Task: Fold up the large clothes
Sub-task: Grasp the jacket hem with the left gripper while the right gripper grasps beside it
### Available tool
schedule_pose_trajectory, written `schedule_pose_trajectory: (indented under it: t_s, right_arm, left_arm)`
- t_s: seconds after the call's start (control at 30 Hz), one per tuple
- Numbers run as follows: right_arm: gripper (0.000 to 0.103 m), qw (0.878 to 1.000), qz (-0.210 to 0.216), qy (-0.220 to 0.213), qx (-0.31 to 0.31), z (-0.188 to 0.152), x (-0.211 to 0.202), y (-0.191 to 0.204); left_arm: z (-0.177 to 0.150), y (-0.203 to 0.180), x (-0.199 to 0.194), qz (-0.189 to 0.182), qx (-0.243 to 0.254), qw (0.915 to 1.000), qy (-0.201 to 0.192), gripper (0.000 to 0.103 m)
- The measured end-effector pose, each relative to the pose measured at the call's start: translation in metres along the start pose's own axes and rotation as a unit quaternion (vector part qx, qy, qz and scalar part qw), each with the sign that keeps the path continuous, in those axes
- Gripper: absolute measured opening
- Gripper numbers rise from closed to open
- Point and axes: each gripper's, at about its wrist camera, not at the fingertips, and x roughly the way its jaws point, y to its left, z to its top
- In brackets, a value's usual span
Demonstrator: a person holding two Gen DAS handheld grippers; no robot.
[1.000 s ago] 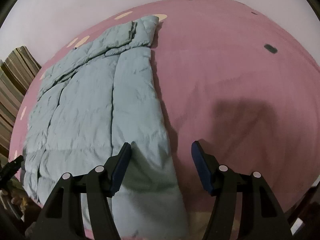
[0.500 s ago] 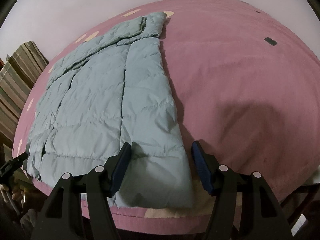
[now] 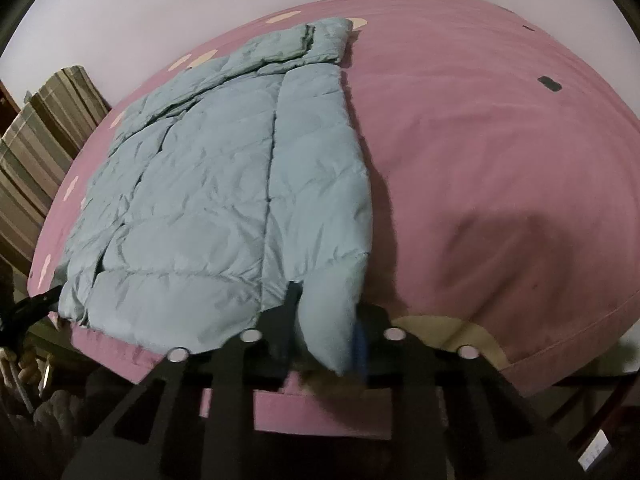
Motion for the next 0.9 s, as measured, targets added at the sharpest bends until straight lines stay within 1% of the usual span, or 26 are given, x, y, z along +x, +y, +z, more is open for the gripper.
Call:
schedule_pose_trajectory:
  t_s: [0.03,0.07,0.1,0.2,0.27,0.37,0.43,0.53,0.6,0.7,0.8,0.9]
  right_arm:
    - [0.013,1.0,0.004,0.0,0.0,0.0,0.0,0.001]
    - [0.009,1.0,0.008,0.0,0.0,0.0,-0.001,0.001]
    - [0.008,1.0,0.015,0.001,0.002,0.0,-0.002,0.002]
    - [0.006,0.998,0.05,0.0,0.023,0.005,-0.009,0.0]
    - [0.006,0.997,0.073,-0.007,0.035,0.011,-0.017,-0.002]
    - [0.005,0.992,0.109,-0.023,0.054,0.028,-0.026,-0.006]
    - [0.005,0.989,0.132,-0.032,0.067,0.046,-0.027,-0.009]
    - [0.005,0.986,0.141,-0.043,0.074,0.072,-0.02,-0.008]
    - [0.005,0.987,0.136,-0.045,0.077,0.093,-0.005,-0.008]
    - [0.005,0.987,0.129,-0.035,0.088,0.117,0.019,-0.013]
    - [0.005,0.987,0.124,-0.021,0.105,0.134,0.046,-0.021]
    - [0.005,0.985,0.12,-0.007,0.123,0.145,0.068,-0.028]
  left_arm:
    - [-0.001,-0.002,-0.001,-0.003,0.001,1.0,-0.001,0.018]
    - [-0.001,-0.005,-0.002,0.0,0.005,1.0,-0.004,0.015]
    - [-0.001,-0.007,-0.004,0.004,0.009,0.9999,-0.008,0.011]
    - [0.003,-0.016,-0.017,0.009,0.014,0.9994,-0.032,0.008]
    - [0.012,-0.022,-0.029,0.008,0.016,0.9982,-0.057,0.007]
    - [0.034,-0.028,-0.044,-0.004,0.009,0.9958,-0.091,0.007]
    - [0.053,-0.031,-0.046,-0.009,0.004,0.9946,-0.103,0.007]
    - [0.082,-0.033,-0.04,-0.002,0.007,0.9933,-0.115,0.007]
    - [0.099,-0.033,-0.028,0.002,0.007,0.9935,-0.114,0.007]
    - [0.125,-0.027,-0.002,0.01,-0.003,0.9947,-0.102,0.007]
    - [0.147,-0.018,0.029,0.02,-0.013,0.9961,-0.084,0.007]
    - [0.159,-0.013,0.054,0.036,-0.012,0.9969,-0.069,0.007]
